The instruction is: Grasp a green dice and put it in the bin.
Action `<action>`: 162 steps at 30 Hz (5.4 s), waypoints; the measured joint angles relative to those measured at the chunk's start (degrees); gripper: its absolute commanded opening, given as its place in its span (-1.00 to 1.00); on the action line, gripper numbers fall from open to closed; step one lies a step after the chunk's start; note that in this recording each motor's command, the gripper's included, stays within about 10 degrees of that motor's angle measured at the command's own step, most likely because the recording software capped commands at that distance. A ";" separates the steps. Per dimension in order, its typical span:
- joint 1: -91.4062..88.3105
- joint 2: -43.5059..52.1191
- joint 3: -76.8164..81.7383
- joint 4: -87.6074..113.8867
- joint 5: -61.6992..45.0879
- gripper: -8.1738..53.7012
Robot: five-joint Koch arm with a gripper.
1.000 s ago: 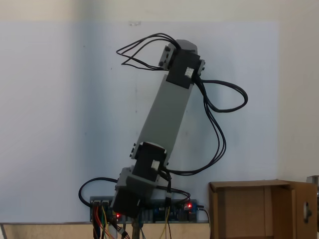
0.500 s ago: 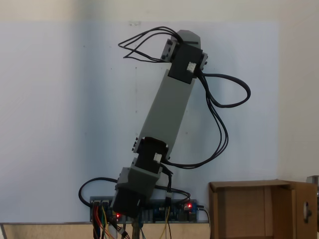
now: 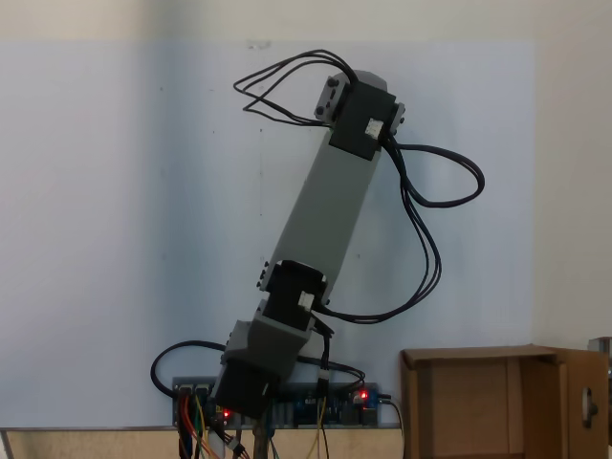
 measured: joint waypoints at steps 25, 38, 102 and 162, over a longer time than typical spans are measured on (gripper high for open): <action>1.58 -3.08 0.00 0.00 0.00 0.67; 1.93 -3.34 9.58 -5.19 0.00 0.66; 0.88 -4.39 14.68 -15.21 0.00 -0.36; 52.73 33.93 8.53 1.67 -3.25 -0.36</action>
